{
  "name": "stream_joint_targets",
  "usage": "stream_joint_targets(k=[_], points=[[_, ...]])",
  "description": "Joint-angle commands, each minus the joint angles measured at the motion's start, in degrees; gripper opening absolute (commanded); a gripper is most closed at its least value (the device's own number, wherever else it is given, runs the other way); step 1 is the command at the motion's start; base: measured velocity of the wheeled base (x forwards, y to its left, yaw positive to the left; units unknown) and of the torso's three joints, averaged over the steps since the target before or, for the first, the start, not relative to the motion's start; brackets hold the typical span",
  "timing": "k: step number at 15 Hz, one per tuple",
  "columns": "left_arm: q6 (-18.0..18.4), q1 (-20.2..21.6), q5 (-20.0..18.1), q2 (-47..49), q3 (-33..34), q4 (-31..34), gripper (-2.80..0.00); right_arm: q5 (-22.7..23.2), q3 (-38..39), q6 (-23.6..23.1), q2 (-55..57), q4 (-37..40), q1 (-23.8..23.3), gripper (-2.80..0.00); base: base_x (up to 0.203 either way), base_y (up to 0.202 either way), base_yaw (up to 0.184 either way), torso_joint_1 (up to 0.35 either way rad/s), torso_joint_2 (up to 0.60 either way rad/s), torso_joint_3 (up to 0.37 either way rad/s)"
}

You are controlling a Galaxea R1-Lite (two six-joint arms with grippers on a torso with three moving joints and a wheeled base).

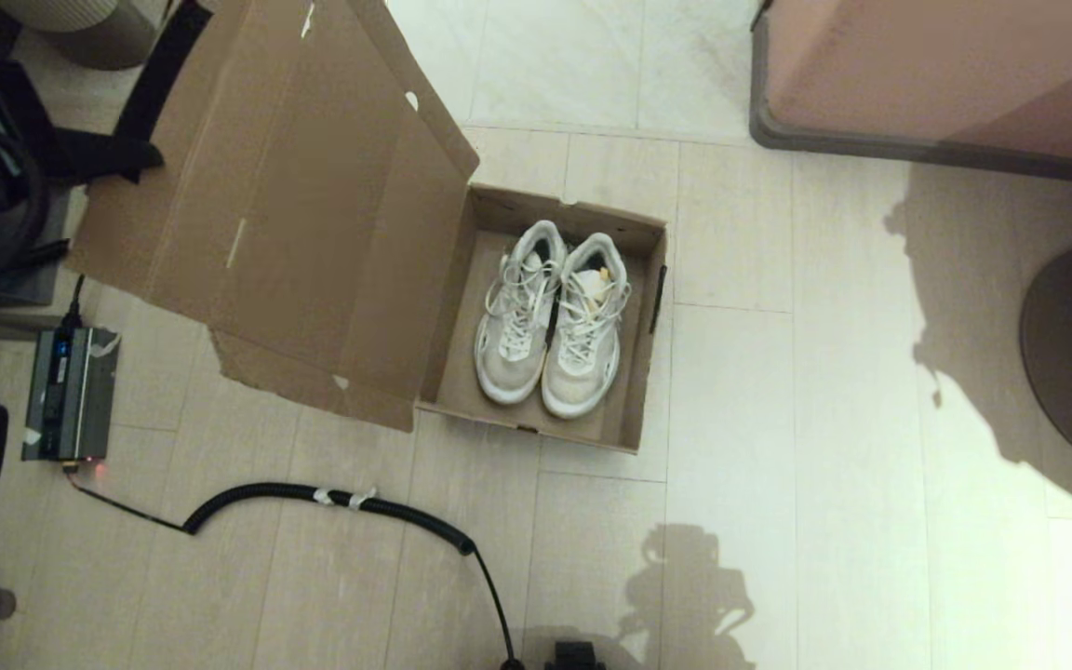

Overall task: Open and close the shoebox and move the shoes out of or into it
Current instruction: Close the shoe box

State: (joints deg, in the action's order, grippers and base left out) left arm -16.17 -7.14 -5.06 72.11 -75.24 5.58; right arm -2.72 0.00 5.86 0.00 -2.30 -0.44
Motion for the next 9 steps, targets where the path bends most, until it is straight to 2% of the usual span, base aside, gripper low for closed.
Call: stream_joint_targets(k=[1,5,7,9], points=[[0.5,-2.2,-0.1,0.0,2.1,0.0,-2.8,0.0,0.8,0.0,0.1,-0.1,0.0,-2.8,0.0,0.0,0.0,0.0,0.0,0.0],[-0.4,-12.2,-0.1,0.4,4.7,-0.3,-2.8,0.0,0.8,0.0,0.1,-0.1,0.0,-2.8,0.0,0.0,0.0,0.0,0.0,0.0],[-3.1,-16.5,0.0,1.0,5.0,-0.4,-2.8,0.0,0.8,0.0,0.1,-0.1,0.0,-2.8,0.0,0.0,0.0,0.0,0.0,0.0],[-7.8,-19.7,0.1,2.2,5.0,-0.5,-2.8,0.0,0.8,0.0,0.1,-0.1,0.0,-2.8,0.0,0.0,0.0,0.0,0.0,0.0]])
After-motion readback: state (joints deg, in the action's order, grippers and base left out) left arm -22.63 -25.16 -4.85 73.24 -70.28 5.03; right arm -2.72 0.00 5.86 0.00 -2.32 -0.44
